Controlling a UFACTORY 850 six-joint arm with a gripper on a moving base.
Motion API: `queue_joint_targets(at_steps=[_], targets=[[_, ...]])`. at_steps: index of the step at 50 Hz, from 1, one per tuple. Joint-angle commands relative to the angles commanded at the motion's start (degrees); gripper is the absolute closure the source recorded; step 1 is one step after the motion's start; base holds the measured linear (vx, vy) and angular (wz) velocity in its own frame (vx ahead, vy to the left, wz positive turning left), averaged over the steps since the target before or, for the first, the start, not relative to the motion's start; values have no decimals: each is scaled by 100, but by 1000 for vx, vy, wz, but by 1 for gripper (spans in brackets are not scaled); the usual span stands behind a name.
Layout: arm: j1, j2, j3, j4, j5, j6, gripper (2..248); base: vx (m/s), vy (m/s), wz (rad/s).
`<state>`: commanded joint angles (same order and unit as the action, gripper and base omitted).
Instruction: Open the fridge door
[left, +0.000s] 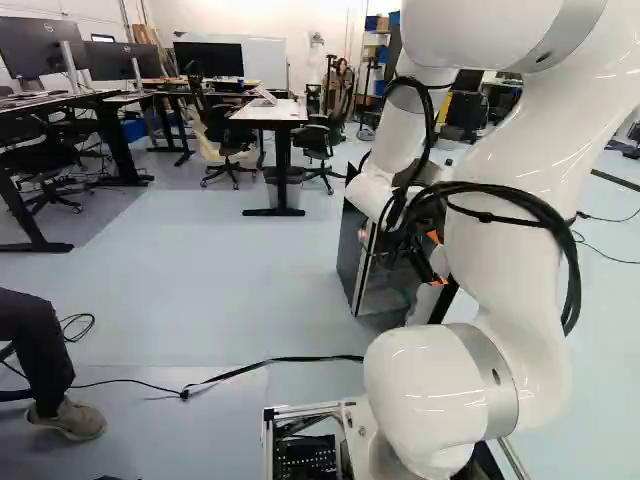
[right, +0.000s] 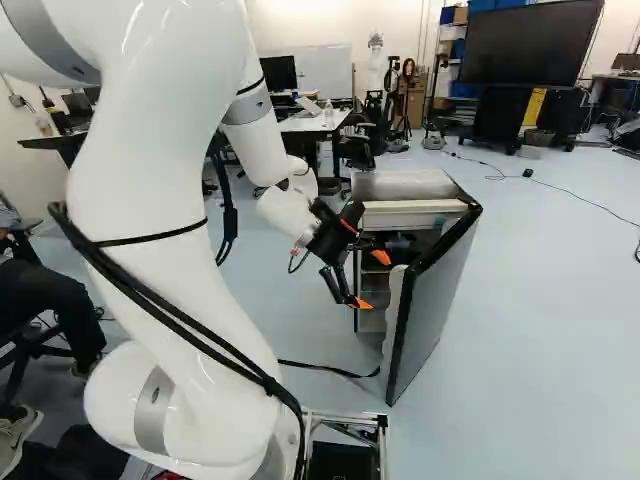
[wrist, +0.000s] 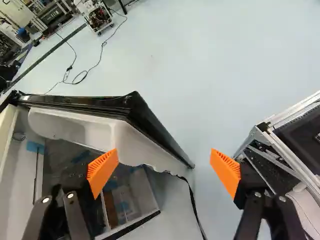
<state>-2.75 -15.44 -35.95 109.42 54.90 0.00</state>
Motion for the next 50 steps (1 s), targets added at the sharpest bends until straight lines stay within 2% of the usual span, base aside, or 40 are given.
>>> queue_joint_targets(at_steps=[11,27,50], targets=[[-145,-55,-80,-196,17,0,3,0,0,0],[-395,-134,-195,-691,48,0,3,0,0,0],[-999,-208,-300,-1438,26,0,3,0,0,0]])
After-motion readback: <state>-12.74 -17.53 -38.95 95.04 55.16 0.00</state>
